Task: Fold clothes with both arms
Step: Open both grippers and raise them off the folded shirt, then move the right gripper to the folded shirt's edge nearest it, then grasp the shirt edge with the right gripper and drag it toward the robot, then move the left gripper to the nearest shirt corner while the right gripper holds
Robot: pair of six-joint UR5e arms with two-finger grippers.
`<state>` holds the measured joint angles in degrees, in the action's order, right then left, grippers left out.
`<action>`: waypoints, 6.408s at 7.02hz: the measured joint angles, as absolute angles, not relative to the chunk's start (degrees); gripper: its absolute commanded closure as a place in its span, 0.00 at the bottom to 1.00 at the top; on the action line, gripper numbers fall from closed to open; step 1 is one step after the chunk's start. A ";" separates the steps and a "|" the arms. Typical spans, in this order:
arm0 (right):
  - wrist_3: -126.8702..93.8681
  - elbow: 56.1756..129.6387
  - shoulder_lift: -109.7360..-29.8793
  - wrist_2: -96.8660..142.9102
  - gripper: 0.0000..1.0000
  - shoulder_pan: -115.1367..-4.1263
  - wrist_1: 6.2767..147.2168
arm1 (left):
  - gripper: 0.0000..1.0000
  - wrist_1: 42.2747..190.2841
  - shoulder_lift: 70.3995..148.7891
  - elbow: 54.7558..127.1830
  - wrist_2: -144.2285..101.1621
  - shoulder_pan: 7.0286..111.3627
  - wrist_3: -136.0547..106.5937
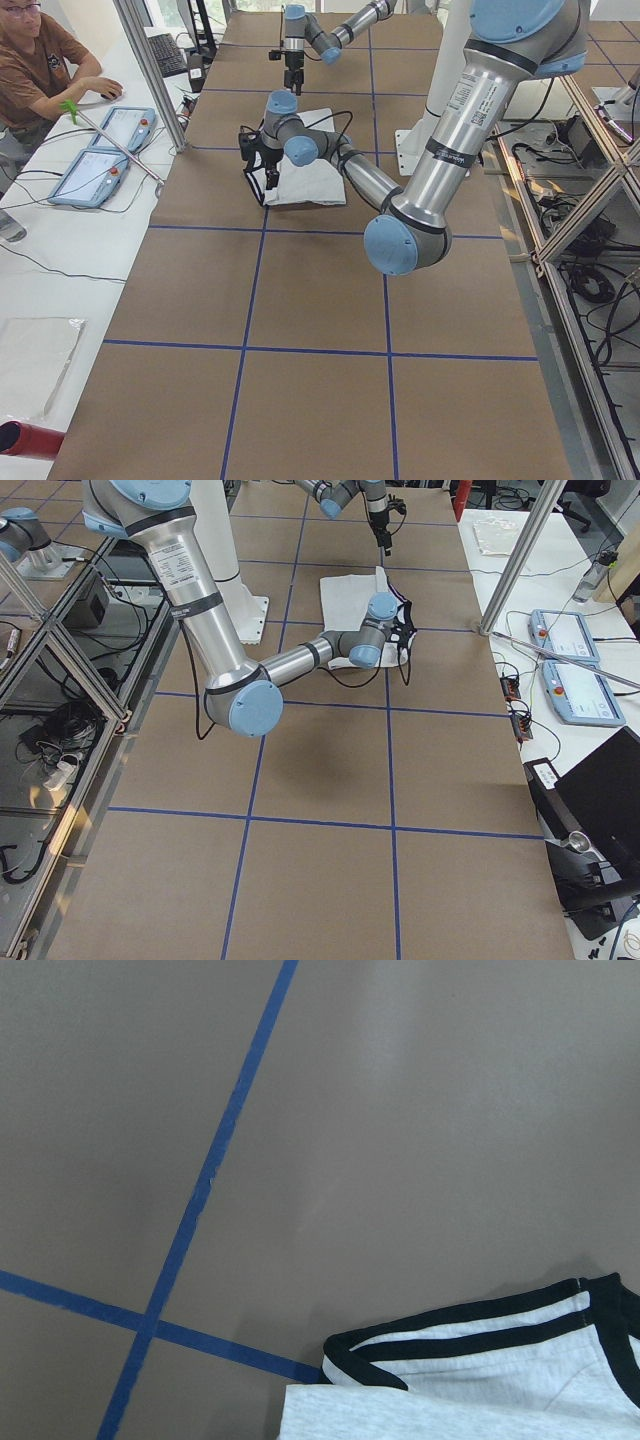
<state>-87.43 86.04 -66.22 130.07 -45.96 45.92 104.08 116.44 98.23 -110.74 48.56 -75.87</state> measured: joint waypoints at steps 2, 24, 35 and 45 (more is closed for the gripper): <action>-87.45 88.87 -70.10 124.27 0.01 -40.33 46.05 | 0.02 102.50 116.27 100.62 -110.74 48.59 -75.93; -86.48 114.27 -82.09 118.68 1.00 -39.18 73.57 | 0.05 102.22 116.32 101.32 -110.57 48.33 -75.97; -95.96 128.68 -103.66 118.90 0.00 -3.14 74.98 | 0.02 102.24 116.31 102.37 -108.83 47.96 -75.93; -86.46 127.14 -87.13 118.29 0.00 -32.57 74.62 | 0.04 103.74 119.60 106.00 -105.52 18.21 -106.20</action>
